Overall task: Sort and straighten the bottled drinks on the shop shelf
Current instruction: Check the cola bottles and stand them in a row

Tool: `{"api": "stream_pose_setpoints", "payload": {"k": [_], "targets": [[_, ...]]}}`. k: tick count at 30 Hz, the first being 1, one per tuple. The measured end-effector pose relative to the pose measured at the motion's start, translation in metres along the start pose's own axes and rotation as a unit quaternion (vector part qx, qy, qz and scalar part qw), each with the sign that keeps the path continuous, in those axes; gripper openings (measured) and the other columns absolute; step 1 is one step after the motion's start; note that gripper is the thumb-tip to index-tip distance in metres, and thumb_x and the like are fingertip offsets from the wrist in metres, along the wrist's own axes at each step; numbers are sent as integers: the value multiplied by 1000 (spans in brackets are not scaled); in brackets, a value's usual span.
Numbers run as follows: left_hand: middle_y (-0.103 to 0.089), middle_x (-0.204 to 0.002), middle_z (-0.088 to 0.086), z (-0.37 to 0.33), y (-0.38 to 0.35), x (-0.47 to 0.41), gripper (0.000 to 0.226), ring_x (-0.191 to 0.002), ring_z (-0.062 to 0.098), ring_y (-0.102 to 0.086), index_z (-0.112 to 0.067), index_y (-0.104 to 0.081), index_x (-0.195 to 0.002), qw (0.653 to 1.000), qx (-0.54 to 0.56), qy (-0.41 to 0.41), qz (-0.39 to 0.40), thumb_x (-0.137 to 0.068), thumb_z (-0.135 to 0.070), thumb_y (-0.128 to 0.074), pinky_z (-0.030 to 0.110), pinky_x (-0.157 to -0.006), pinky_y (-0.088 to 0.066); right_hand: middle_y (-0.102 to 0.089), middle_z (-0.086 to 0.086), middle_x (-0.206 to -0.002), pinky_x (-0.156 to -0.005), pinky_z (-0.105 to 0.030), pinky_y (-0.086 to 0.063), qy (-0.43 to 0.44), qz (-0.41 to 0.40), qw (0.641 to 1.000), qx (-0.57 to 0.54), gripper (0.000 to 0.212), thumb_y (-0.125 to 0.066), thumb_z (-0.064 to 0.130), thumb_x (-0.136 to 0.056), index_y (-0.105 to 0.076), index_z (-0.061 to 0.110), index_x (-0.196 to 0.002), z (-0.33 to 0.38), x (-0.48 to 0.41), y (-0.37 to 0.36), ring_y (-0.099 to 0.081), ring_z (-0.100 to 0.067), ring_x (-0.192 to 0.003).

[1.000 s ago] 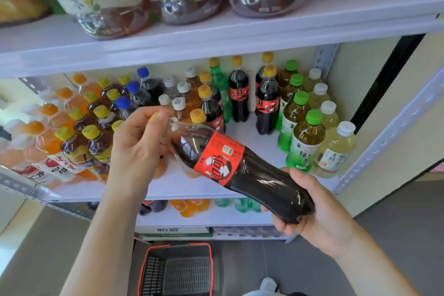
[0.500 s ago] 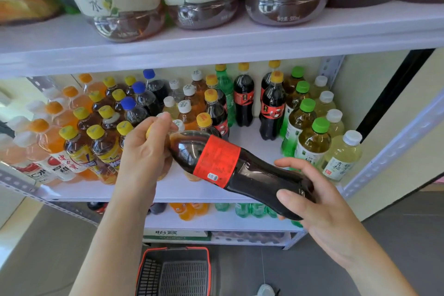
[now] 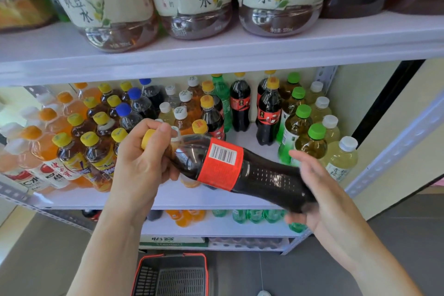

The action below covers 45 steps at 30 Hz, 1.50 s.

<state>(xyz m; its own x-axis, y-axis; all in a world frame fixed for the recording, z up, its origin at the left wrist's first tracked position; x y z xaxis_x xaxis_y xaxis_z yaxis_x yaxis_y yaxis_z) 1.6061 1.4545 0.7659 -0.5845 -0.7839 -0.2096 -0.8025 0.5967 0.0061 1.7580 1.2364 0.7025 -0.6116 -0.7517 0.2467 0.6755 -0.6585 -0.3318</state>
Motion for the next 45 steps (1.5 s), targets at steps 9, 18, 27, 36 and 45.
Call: {"api": "stream_pose_setpoints", "payload": {"k": [9,18,27,36,45], "targets": [[-48,-66,0,-9,-7,-2,12,-56,13,-45,-25,-64,-92,995,15,-11,99,-91,-35,-58,22,-46,-39,-70,-14,-101,-63,-36,-57,-38,41,998,4,48,-74,42,-74,-67,27,-118,-9,3,4,-70,-27,-82],[-52,-77,2,2,-7,-7,13,-70,21,-44,-22,-65,-98,996,42,41,64,-89,-30,-59,28,-57,-35,-73,11,-107,-76,-15,-52,46,61,981,180,69,-86,39,-50,-67,36,-117,-2,10,-1,-69,-6,-97],[-60,-62,-7,1,-15,-10,25,-53,8,-56,-23,-66,-78,998,-5,53,45,-89,-45,-63,17,-47,-44,-71,13,-98,-75,-19,-53,119,36,943,308,57,-83,36,-56,-61,42,-108,0,16,-10,-67,-8,-87],[-61,-68,7,12,-17,-14,35,-64,24,-62,-20,-63,-79,993,-43,108,22,-75,-54,-66,31,-57,-56,-68,15,-98,-70,-9,-46,168,-9,920,354,55,-87,28,-61,-61,37,-108,-1,15,-3,-65,-7,-90],[-48,-65,3,7,-36,-13,25,-57,21,-47,-24,-57,-79,993,-80,38,77,-85,-48,-61,31,-51,-41,-62,18,-103,-76,-7,-43,212,-70,896,384,62,-89,16,-60,-56,39,-107,-7,6,16,-60,-3,-98]]}}
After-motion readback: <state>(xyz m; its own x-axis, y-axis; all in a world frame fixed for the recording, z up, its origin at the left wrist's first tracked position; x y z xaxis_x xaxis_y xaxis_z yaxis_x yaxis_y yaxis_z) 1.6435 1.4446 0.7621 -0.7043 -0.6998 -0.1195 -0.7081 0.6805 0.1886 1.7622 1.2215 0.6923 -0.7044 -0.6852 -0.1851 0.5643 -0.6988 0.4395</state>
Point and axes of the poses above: each hand's wrist, its own x-axis away from the middle knuckle, its own y-axis out of the back of the hand, z = x × y, the point moved 5 cm from there along -x, towards the middle knuckle
